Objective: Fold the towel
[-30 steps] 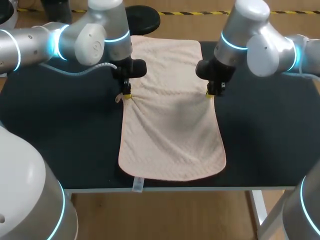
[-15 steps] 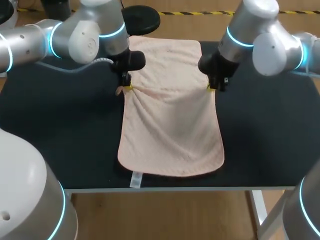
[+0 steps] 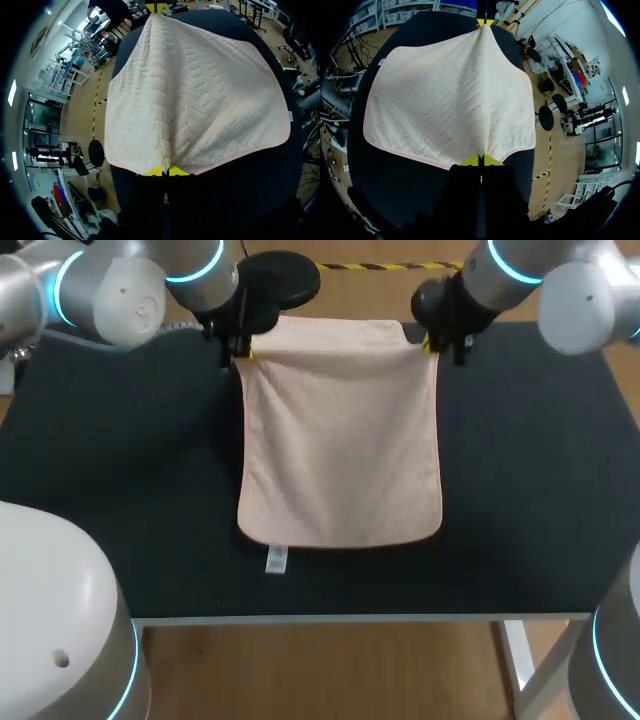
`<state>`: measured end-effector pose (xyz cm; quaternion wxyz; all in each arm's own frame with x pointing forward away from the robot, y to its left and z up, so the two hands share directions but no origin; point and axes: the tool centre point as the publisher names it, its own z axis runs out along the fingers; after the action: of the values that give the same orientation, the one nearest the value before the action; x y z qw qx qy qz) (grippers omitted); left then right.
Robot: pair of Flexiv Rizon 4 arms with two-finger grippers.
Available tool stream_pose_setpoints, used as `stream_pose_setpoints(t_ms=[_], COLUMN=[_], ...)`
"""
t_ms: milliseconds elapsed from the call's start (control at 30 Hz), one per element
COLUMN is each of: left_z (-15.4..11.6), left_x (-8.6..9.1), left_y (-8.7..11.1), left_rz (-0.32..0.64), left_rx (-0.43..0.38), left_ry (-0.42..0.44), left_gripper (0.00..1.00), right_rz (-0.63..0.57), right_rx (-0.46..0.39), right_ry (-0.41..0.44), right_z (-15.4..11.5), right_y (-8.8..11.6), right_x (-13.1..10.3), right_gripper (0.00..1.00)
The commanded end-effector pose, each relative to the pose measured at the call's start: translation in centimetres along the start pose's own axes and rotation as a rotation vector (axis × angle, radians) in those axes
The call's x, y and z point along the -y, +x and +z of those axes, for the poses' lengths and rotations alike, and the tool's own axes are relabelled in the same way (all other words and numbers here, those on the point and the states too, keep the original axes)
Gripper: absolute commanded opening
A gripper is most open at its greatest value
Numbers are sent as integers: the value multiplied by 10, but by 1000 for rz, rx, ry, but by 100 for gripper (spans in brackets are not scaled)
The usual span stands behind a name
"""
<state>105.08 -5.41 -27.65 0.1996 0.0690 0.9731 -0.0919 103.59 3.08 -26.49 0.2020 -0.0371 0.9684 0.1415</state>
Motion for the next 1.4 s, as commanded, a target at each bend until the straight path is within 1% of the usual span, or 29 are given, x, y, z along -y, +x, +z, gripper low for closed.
stream_pose_setpoints(t_ms=[33,133,267,433,600,667,733,800,900,1033,1100,1133,1200,1233,1333,1367,1400], left_z=[-69,-87,-105,-129,-149,-154,-157,-159,-155,-135,-123,-118,-111,-108,-108,-109,-111], left_x=[1,3,7,15,23,25,26,26,25,23,22,22,23,23,28,29,32], left_y=[-18,-40,-68,-104,-141,-155,-165,-170,-167,-146,-131,-121,-101,-89,-62,-58,-47], left_rz=[26,44,82,121,152,168,180,186,191,202,206,209,211,205,206,208,201], left_rx=[82,143,215,313,396,421,439,443,437,370,327,303,257,231,195,190,176], left_ry=[-7,-5,-24,-44,-51,-67,-75,-73,-75,-77,-79,-70,-59,-44,-24,-24,-10], left_gripper=[0,0,0,0,0,0,0,0,0,0,0,0,0,0,0,0,0], right_rz=[-36,-70,-101,-116,-124,-133,-140,-140,-143,-142,-133,-132,-121,-119,-118,-112,-108], right_rx=[37,83,159,270,361,393,415,420,410,361,329,304,267,246,205,192,184], right_ry=[-11,-24,-29,-30,-18,-17,-9,-9,-11,-8,-5,-2,-1,1,0,2,0], right_z=[-64,-85,-114,-147,-169,-175,-180,-181,-176,-160,-152,-147,-141,-138,-135,-135,-135], right_y=[-15,-34,-62,-99,-131,-143,-151,-155,-151,-131,-117,-107,-92,-81,-56,-48,-41], right_x=[-7,-16,-26,-32,-34,-35,-36,-36,-34,-30,-27,-24,-22,-20,-19,-18,-18], right_gripper=[0,0,0,0,0,0,0,0,0,0,0,0,0,0,0,0,0])
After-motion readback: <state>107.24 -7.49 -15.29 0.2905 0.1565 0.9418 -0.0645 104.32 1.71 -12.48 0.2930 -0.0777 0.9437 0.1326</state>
